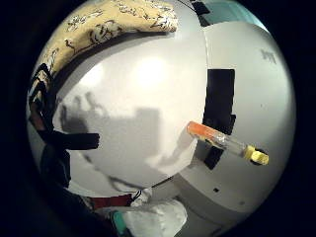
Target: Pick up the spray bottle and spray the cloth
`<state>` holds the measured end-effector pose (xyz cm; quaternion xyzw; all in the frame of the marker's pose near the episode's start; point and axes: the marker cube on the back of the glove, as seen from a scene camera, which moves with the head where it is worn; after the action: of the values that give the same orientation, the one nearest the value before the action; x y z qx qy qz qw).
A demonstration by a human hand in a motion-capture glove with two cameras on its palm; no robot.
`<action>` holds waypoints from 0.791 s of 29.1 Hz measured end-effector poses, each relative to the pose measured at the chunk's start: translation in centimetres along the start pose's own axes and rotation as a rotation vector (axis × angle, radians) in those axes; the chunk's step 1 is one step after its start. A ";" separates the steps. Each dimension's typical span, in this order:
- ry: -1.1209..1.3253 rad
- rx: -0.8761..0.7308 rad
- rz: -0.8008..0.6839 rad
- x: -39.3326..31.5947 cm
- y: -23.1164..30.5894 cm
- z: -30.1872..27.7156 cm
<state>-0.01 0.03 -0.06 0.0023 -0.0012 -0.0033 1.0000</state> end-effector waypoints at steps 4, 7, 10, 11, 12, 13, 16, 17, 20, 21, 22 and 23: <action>0.005 0.004 -0.003 0.0 0.1 -0.1; 0.010 0.004 -0.006 -0.1 0.2 -0.3; 0.011 0.008 -0.008 -0.1 0.2 -0.3; 0.010 0.010 -0.009 -0.1 0.2 -0.3; 0.009 0.012 -0.010 -0.1 0.2 -0.3; 0.008 0.013 -0.011 -0.1 0.2 -0.3; 0.007 0.003 -0.013 -0.1 0.4 -0.4; 0.004 -0.001 -0.015 -0.2 0.5 -0.4; -0.014 -0.016 -0.031 -0.4 1.1 -0.5; -0.027 -0.023 -0.041 -0.4 1.5 -0.6; -0.046 -0.032 -0.053 -0.4 2.1 -0.7; -0.073 -0.044 -0.067 -0.4 2.8 -0.7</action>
<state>-0.36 2.80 -0.78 -0.0197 -0.0375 -0.0371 0.9984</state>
